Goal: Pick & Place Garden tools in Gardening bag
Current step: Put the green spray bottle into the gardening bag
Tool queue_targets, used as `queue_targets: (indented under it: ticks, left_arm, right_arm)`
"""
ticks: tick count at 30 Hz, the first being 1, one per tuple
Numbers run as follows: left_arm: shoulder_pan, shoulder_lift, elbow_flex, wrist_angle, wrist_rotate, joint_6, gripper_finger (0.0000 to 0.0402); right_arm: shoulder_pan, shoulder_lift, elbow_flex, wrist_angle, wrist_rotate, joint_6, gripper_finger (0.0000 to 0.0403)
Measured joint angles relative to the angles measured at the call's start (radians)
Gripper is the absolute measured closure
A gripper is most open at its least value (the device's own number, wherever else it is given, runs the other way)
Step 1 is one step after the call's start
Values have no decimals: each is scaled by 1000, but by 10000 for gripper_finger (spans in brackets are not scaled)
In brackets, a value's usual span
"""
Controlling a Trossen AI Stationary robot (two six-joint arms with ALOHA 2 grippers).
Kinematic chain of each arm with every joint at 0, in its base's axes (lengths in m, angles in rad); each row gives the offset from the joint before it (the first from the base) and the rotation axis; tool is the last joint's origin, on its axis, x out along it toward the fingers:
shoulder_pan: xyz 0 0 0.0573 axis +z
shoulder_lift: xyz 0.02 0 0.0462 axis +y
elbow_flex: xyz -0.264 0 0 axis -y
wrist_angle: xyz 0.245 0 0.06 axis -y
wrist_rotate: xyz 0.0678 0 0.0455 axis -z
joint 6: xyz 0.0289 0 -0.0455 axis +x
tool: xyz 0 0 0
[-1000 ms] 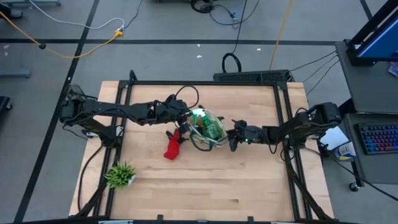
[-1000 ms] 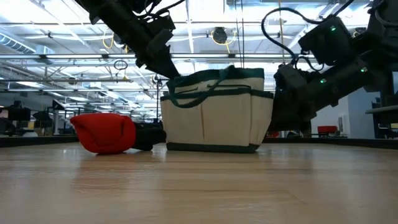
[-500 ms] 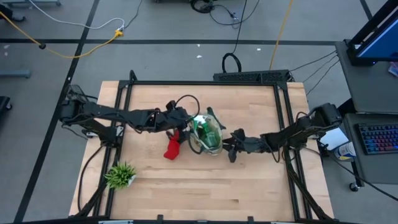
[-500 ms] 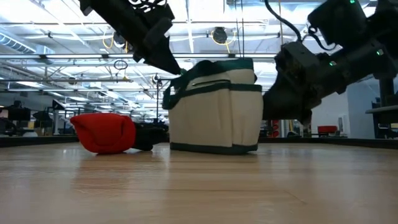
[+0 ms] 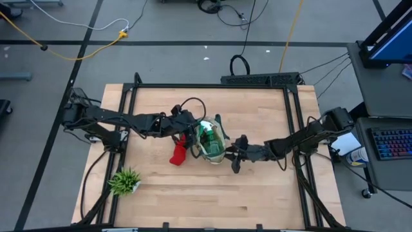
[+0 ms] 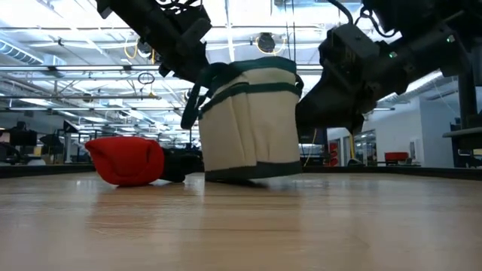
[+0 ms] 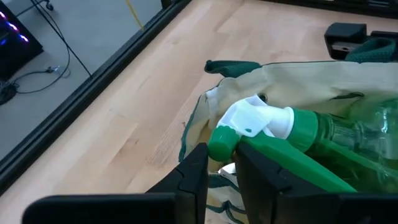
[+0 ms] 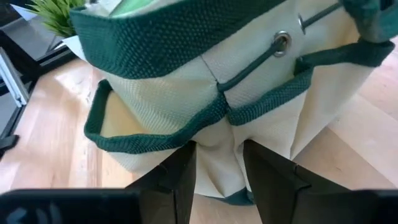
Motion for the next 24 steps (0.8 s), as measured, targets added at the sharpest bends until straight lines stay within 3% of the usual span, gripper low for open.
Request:
queue_targets:
  ticks: [8,14,24]
  left_arm:
    - [-3,0,0,-9,61,25,325]
    - [-2,12,0,-4,88,114,325]
    - [1,39,0,2,87,272,325]
  right_arm:
    - [6,-2,3,-83,0,-51,275]
    - [25,-3,4,-86,4,-214,266]
    - [46,-6,3,-65,5,-232,189]
